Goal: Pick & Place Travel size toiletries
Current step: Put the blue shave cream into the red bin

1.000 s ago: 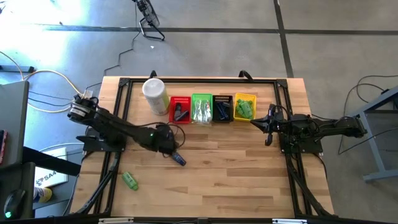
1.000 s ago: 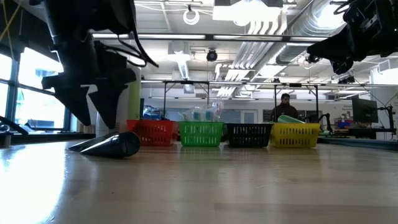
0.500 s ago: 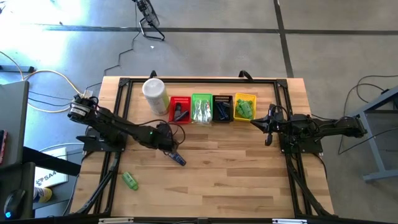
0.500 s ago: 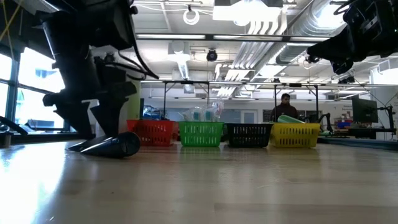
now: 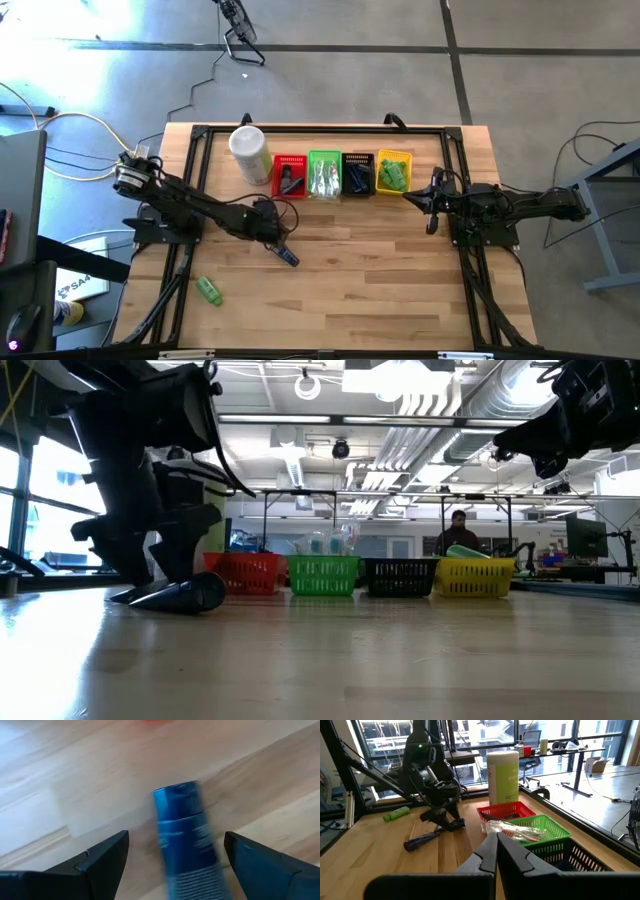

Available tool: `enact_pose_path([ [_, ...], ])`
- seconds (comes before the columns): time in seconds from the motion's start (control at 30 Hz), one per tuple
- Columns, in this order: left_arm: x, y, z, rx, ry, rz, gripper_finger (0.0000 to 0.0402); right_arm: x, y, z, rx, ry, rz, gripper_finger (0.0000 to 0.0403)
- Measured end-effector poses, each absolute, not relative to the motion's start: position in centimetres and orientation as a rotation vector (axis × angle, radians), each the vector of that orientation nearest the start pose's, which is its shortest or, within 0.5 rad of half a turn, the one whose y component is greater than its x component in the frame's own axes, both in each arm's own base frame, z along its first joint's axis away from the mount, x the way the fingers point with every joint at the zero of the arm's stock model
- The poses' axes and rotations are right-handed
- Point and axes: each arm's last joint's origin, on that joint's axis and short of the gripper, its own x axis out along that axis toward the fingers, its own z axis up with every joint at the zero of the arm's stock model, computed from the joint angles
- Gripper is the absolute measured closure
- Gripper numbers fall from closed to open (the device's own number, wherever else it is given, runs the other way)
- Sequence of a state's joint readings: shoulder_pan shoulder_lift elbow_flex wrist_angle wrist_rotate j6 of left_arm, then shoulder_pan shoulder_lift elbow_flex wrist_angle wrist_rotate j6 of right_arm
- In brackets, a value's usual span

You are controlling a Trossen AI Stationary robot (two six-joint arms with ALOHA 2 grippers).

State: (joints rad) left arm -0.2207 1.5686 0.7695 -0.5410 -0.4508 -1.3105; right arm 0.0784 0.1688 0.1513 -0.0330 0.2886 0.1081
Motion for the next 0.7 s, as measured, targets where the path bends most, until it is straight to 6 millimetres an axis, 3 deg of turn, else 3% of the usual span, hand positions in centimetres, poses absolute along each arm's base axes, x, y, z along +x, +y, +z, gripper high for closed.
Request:
enact_pose_path([
  [0.7, 25.41, -4.42, 13.59, -0.675, 0.904, 0.949, 0.0094, 10.15, -0.03, 19.83, 0.098, 0.041, -0.213, 0.0401],
])
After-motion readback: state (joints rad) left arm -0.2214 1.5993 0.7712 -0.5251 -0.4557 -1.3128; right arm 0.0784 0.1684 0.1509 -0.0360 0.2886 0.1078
